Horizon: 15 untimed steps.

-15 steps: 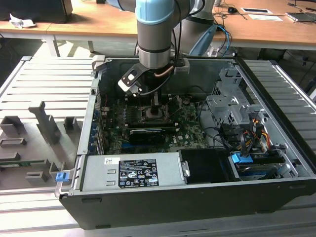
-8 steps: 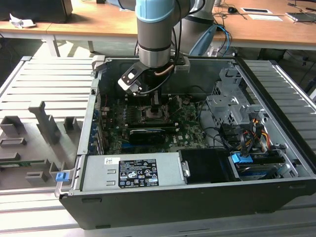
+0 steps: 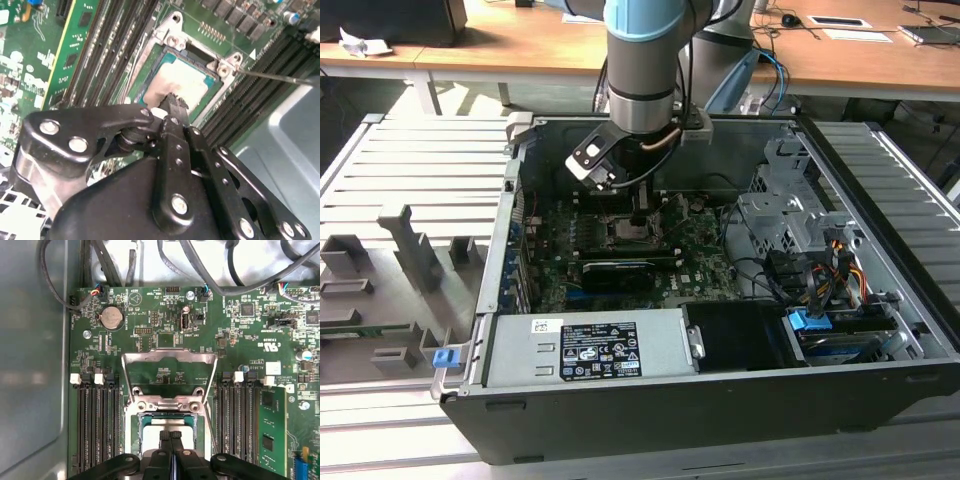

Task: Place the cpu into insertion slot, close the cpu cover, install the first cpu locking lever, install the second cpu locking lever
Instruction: 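Close the cpu cover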

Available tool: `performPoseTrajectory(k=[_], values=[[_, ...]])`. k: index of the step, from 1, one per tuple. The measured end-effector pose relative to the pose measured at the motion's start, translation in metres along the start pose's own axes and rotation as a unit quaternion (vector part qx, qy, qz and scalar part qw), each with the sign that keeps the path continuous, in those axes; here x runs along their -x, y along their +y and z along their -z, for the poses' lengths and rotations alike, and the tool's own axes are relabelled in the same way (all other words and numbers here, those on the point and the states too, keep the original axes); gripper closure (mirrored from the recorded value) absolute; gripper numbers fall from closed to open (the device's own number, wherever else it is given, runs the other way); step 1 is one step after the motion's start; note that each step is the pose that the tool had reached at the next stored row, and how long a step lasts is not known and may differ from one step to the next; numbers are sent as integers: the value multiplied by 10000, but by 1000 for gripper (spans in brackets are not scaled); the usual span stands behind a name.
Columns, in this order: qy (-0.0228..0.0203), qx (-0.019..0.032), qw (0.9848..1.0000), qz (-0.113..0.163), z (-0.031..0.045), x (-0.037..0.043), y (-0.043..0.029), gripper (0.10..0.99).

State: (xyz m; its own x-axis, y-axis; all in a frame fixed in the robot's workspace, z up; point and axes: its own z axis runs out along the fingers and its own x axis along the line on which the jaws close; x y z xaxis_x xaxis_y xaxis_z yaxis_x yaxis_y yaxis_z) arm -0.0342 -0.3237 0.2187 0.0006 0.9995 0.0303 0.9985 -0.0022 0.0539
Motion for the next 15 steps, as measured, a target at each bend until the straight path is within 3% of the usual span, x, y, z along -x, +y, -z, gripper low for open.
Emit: performPoseTrajectory(k=[6,15], values=[[-3,0,10000,0,176,-7,10,980],[-3,0,10000,0,316,-12,17,980]])
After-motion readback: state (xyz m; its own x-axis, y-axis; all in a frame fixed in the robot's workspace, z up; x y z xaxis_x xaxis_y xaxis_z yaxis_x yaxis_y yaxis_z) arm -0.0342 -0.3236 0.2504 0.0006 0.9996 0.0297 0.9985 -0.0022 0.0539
